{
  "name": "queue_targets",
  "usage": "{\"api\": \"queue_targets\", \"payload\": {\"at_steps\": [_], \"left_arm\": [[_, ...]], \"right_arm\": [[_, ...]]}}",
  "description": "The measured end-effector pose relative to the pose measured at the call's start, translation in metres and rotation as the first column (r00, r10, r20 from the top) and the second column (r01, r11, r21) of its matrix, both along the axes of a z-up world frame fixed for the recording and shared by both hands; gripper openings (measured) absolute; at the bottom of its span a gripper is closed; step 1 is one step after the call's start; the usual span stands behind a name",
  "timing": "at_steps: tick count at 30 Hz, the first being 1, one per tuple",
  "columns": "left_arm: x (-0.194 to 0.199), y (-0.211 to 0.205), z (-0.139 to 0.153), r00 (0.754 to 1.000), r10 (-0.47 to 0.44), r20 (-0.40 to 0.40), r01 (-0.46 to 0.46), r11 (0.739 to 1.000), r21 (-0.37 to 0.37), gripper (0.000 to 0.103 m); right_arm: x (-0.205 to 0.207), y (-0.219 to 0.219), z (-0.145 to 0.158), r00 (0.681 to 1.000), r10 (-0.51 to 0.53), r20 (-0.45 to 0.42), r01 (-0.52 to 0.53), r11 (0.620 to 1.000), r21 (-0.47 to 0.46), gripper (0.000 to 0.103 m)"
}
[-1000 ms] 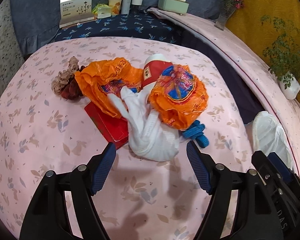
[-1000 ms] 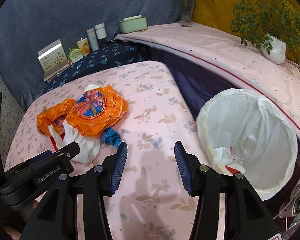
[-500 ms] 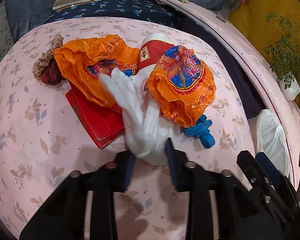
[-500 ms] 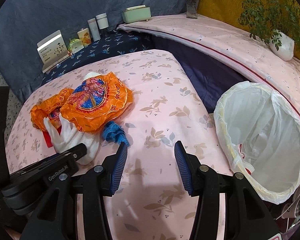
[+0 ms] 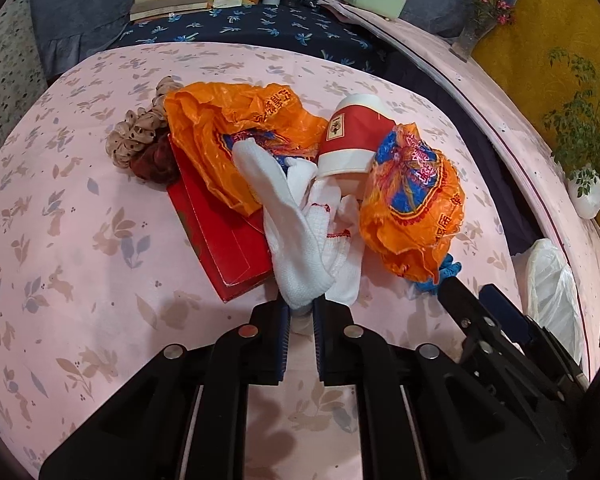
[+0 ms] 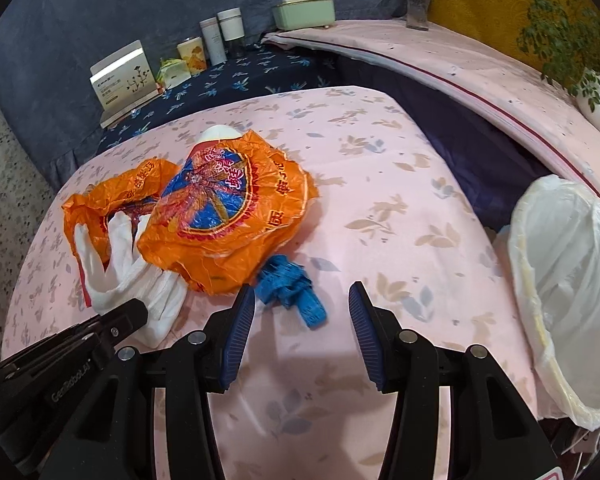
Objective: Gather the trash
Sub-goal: 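Grasp the second white glove with the left gripper, then grasp the blue tape measure with the right gripper, then carry the white glove and blue tape measure over the trash bin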
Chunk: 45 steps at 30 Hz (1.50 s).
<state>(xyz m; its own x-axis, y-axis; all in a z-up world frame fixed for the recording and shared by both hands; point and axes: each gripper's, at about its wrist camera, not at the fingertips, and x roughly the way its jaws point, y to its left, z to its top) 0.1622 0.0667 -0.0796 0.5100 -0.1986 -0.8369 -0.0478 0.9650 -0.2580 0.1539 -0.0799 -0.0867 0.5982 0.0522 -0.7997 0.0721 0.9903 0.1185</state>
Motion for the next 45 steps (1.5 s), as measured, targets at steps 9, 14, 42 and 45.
{"api": "queue_targets", "payload": {"at_steps": [9, 14, 42, 45], "left_arm": [[0.000, -0.003, 0.000, 1.000, -0.014, 0.007, 0.014, 1.000, 0.007, 0.010], [-0.005, -0.009, 0.003, 1.000, -0.021, 0.010, 0.021, 1.000, 0.004, 0.010], [-0.070, -0.089, 0.094, 0.962, -0.185, 0.201, 0.187, 0.982, 0.011, 0.009], [-0.072, -0.104, 0.103, 0.951, -0.215, 0.223, 0.216, 0.976, 0.019, 0.009]], "right_arm": [[0.013, 0.001, -0.017, 0.999, 0.002, -0.038, -0.002, 1.000, -0.005, 0.031], [0.004, -0.008, -0.013, 0.999, -0.009, -0.039, 0.009, 1.000, 0.008, 0.020], [-0.086, -0.083, 0.068, 0.980, -0.137, 0.146, 0.131, 0.990, 0.055, 0.019], [-0.091, -0.093, 0.073, 0.976, -0.153, 0.157, 0.146, 0.988, 0.056, 0.019]]}}
